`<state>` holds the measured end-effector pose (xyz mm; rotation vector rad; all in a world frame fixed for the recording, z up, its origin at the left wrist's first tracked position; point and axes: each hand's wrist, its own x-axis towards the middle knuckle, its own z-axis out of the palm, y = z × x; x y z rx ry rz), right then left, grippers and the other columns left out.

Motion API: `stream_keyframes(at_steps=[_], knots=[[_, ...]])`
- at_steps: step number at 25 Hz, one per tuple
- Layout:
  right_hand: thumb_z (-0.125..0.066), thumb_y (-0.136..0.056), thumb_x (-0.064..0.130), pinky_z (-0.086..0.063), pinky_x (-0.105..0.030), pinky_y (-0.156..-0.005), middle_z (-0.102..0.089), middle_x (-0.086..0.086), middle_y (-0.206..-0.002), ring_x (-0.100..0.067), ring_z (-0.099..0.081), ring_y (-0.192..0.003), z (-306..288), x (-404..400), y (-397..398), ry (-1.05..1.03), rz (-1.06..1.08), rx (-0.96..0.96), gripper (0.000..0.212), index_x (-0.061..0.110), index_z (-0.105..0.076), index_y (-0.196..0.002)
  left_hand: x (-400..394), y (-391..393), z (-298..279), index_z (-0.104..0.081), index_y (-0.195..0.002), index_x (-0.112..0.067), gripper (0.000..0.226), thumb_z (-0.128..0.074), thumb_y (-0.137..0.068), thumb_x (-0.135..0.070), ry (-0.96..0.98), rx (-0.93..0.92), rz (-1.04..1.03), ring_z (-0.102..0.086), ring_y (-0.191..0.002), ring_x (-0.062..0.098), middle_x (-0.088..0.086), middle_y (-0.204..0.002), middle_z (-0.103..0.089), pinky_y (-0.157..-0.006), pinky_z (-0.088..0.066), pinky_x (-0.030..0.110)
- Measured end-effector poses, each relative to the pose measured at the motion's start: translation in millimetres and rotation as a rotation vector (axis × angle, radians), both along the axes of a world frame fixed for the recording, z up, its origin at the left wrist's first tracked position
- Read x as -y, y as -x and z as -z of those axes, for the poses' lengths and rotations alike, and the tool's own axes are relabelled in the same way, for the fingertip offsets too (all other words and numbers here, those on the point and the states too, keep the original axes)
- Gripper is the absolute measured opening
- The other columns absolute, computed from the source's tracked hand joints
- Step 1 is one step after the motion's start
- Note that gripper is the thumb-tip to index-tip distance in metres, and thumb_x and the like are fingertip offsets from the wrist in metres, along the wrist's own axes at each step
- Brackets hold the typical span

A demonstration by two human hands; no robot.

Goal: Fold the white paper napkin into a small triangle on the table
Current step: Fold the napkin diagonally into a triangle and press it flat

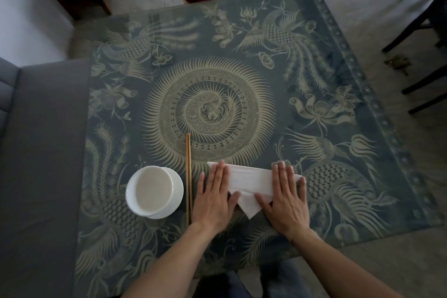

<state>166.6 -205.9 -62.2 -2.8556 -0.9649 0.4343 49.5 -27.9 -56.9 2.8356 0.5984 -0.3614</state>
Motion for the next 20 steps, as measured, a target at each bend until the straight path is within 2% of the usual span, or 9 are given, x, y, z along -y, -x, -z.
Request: stream_keyframes(at_steps=[5,8,10,12,14,16,20], knots=[[-0.011,-0.092,0.071,0.007,-0.053,-0.118,0.011,-0.006,-0.162,-0.021,0.019,-0.146,-4,18,-14,0.07,0.101,0.016,0.087,0.011,0.008,-0.153,-18,3,-6,-0.003,-0.153,-0.006,0.075,0.006,-0.098,-0.056,-0.054,-0.005,-0.095,0.004,-0.149,0.025,0.01,-0.162,0.005,-0.12,-0.003,0.05],[-0.01,-0.094,0.063,0.012,-0.051,-0.117,0.014,-0.008,-0.161,-0.022,0.019,-0.146,-11,17,-12,0.042,0.084,-0.003,0.081,0.009,0.008,-0.152,-13,2,-7,0.0,-0.154,-0.007,0.071,-0.003,-0.101,-0.054,-0.023,0.043,-0.072,0.007,-0.149,0.024,0.011,-0.163,0.008,-0.12,-0.001,0.047],[-0.019,-0.098,0.05,0.006,-0.051,-0.118,0.005,-0.011,-0.162,-0.025,0.008,-0.148,-16,9,-3,-0.047,-0.017,0.011,0.073,0.006,-0.002,-0.153,-1,-2,-6,0.006,-0.153,-0.009,0.067,-0.009,-0.103,-0.051,0.058,0.105,0.04,0.011,-0.149,0.021,0.008,-0.163,0.013,-0.119,0.003,0.043],[-0.027,-0.098,0.039,-0.006,-0.051,-0.117,-0.005,-0.013,-0.161,-0.028,-0.004,-0.148,-17,1,13,-0.105,-0.18,0.007,0.066,0.004,-0.012,-0.152,16,-7,-4,0.007,-0.154,-0.01,0.065,-0.01,-0.105,-0.05,0.121,0.128,0.193,0.011,-0.149,0.02,0.007,-0.163,0.013,-0.118,0.0,0.042],[-0.03,-0.096,0.032,-0.012,-0.05,-0.116,-0.007,-0.014,-0.161,-0.028,-0.006,-0.148,-13,-1,24,-0.104,-0.276,-0.01,0.065,0.005,-0.012,-0.152,30,-10,-2,0.003,-0.154,-0.01,0.065,-0.01,-0.105,-0.05,0.123,0.119,0.249,0.01,-0.149,0.019,0.007,-0.163,0.009,-0.117,-0.004,0.042],[-0.029,-0.096,0.033,-0.011,-0.051,-0.116,-0.005,-0.012,-0.162,-0.026,-0.002,-0.149,-9,0,25,-0.068,-0.281,-0.03,0.066,0.006,-0.009,-0.153,35,-10,0,0.004,-0.154,-0.011,0.068,-0.009,-0.103,-0.054,0.12,0.082,0.222,0.014,-0.148,0.017,0.006,-0.163,0.01,-0.118,-0.002,0.042],[-0.028,-0.097,0.048,-0.008,-0.05,-0.116,-0.012,-0.008,-0.161,-0.024,-0.003,-0.148,-4,8,19,-0.034,-0.228,-0.016,0.069,0.009,-0.016,-0.153,32,-5,1,0.001,-0.154,-0.011,0.072,-0.012,-0.101,-0.058,0.082,0.045,0.219,0.013,-0.148,0.019,0.005,-0.163,0.009,-0.118,-0.001,0.046]])
